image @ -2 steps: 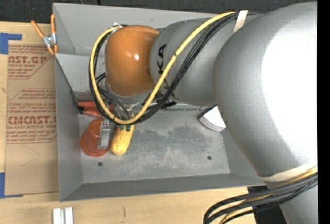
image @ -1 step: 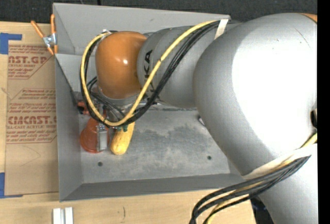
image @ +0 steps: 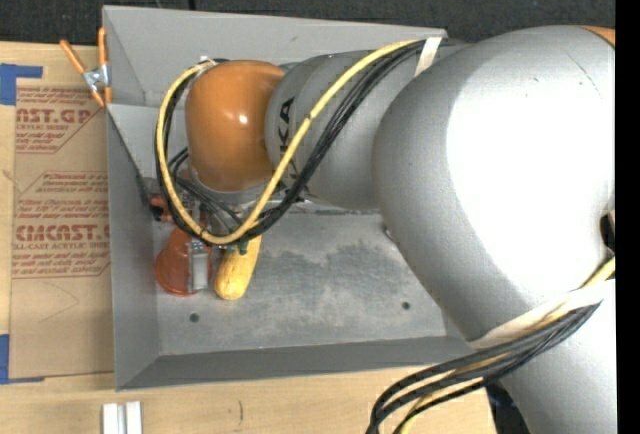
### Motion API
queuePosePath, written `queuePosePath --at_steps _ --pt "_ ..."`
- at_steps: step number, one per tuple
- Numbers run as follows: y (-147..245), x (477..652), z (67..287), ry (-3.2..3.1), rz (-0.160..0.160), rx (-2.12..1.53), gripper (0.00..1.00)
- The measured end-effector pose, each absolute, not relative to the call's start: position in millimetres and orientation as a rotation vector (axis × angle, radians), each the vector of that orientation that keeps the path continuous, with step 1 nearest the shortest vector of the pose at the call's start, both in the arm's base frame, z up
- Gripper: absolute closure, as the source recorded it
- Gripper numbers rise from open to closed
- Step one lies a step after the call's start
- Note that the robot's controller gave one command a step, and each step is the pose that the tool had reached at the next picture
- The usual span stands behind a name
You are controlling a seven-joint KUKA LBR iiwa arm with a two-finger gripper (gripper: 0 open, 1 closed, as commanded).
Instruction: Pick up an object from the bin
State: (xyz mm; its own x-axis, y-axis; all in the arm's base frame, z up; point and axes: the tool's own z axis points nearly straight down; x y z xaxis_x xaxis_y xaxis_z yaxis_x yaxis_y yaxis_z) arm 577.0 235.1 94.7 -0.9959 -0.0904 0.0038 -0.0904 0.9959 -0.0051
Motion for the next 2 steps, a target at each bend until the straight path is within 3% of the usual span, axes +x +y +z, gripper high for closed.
queuePosePath --at_steps 1,2 --pt "235.2 577.3 94.7 -3.136 0.007 0.142 1.00" --pt "235.1 578.2 94.5 -3.142 0.005 0.141 0.00"
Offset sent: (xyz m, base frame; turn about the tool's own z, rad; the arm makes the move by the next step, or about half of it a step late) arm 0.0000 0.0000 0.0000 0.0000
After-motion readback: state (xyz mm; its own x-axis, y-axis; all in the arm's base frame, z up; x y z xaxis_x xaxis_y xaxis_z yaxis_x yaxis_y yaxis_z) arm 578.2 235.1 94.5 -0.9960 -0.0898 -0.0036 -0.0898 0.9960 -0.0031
